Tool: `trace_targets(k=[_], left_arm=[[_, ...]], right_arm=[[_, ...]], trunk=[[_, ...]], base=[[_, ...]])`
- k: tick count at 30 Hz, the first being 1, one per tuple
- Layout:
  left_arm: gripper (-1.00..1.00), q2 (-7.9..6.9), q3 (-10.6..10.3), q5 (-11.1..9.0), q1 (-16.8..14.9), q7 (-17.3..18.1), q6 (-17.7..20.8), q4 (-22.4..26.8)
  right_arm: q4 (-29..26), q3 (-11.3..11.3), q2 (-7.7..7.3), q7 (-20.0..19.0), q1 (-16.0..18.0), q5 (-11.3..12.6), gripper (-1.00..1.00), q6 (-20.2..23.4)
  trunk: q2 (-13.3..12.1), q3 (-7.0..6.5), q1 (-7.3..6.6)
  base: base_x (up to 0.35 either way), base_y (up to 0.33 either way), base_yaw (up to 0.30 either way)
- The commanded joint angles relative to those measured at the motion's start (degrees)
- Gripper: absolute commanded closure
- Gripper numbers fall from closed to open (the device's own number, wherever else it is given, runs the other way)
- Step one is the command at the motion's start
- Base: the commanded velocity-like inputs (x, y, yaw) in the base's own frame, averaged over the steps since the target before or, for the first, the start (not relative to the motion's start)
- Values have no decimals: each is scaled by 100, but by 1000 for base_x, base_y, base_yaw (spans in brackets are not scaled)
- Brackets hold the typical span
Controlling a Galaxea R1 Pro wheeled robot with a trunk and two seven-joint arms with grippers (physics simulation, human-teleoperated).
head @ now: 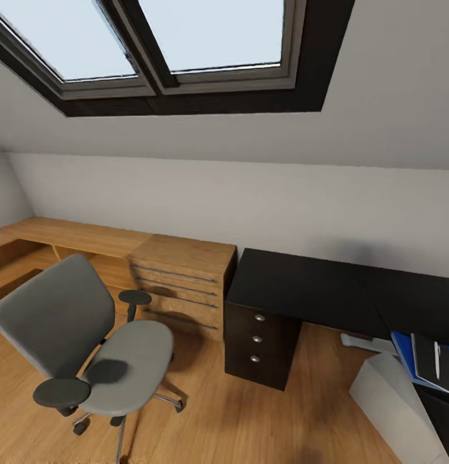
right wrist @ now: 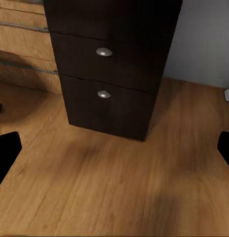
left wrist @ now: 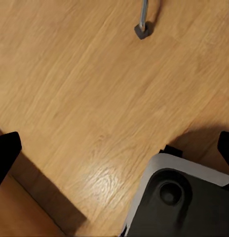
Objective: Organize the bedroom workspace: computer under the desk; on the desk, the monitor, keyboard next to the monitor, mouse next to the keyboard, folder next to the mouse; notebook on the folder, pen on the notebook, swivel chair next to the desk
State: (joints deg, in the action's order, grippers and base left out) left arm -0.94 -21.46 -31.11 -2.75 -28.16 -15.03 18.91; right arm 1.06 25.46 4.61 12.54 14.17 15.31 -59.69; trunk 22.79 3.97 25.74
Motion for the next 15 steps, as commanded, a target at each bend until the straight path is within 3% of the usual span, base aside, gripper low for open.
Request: trace_targets(k=[1,3,10,15], left_arm=[[-100,-4,-67,-54,-6,83,-71,-45],[-100,3,-86,-53,-6,324,-132,-103],[-100,30,-95,-57,-6,413,-193,-131],[-100,32,-95,-61,-6,416,-196,-140]], right_arm=[[17,46,11,31,-19,-66,-100,-31],[23,46,32,48,-56,-203,-100,-31],[26,39,39,67,-72,-232,-100,-31],[19,38,40,72,-72,-224,-100,-31]], trunk=[[12,9,4],[12,3,4],[12,-18,4],[12,-31,4]], base=[[0,0,279],[0,0,279],[-9,0,279],[-229,0,279]])
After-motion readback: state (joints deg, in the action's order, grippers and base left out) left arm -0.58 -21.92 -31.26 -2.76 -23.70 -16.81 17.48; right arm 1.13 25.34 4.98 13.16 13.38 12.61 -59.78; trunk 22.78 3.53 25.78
